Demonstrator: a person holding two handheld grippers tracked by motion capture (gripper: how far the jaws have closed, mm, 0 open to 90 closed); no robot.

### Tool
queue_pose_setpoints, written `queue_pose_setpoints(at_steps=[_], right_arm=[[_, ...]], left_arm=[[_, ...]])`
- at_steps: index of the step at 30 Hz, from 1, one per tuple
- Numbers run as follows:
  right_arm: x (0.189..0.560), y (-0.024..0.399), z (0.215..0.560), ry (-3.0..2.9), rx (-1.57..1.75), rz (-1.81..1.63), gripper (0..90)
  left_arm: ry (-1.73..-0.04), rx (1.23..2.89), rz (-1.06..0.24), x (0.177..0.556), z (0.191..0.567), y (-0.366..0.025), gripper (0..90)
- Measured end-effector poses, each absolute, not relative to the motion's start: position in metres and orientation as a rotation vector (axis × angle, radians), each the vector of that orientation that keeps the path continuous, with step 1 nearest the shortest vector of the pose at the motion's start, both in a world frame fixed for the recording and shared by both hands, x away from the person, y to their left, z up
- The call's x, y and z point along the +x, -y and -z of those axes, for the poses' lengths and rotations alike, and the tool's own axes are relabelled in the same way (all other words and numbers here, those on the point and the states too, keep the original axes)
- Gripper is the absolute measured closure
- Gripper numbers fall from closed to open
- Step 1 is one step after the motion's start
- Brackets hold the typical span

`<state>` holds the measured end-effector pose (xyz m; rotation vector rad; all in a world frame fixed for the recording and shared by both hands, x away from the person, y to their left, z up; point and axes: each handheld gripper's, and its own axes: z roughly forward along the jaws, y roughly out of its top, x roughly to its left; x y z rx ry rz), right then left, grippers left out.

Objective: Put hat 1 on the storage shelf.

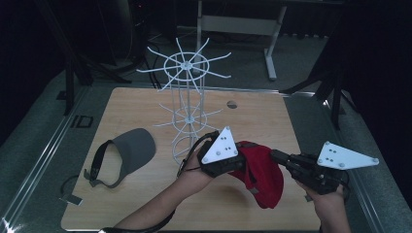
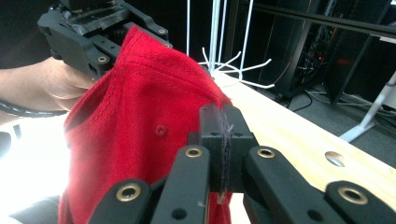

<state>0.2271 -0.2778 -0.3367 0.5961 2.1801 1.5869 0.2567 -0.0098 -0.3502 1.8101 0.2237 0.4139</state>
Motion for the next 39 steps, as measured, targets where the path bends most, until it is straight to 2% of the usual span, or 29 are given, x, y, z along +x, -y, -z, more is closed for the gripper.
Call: queue_pose_setpoints(at_steps=[3,5,10,34,39], right_arm=[[0.227,0.279,0.334,-2.165,0.611,-1.59,89.4],[0.227,0.282,0.333,-2.146,0.627,-1.606,89.3],[0.226,0.285,0.328,-2.122,0.641,-1.602,89.4],[0.224,0.282,0.318,-2.116,0.63,-1.593,89.3],[0.221,0.288,0.315,-2.093,0.637,-1.617,89.3]], left_arm=[[-0.245,1.8,-0.409,0.257,0.35,0.008,76.1],[-0.262,1.793,-0.404,0.258,0.35,0.005,61.7],[-0.26,1.792,-0.429,0.256,0.35,-0.001,53.5],[-0.3,1.783,-0.471,0.236,0.356,-0.035,44.9],[-0.378,1.757,-0.492,0.237,0.359,-0.053,45.7]])
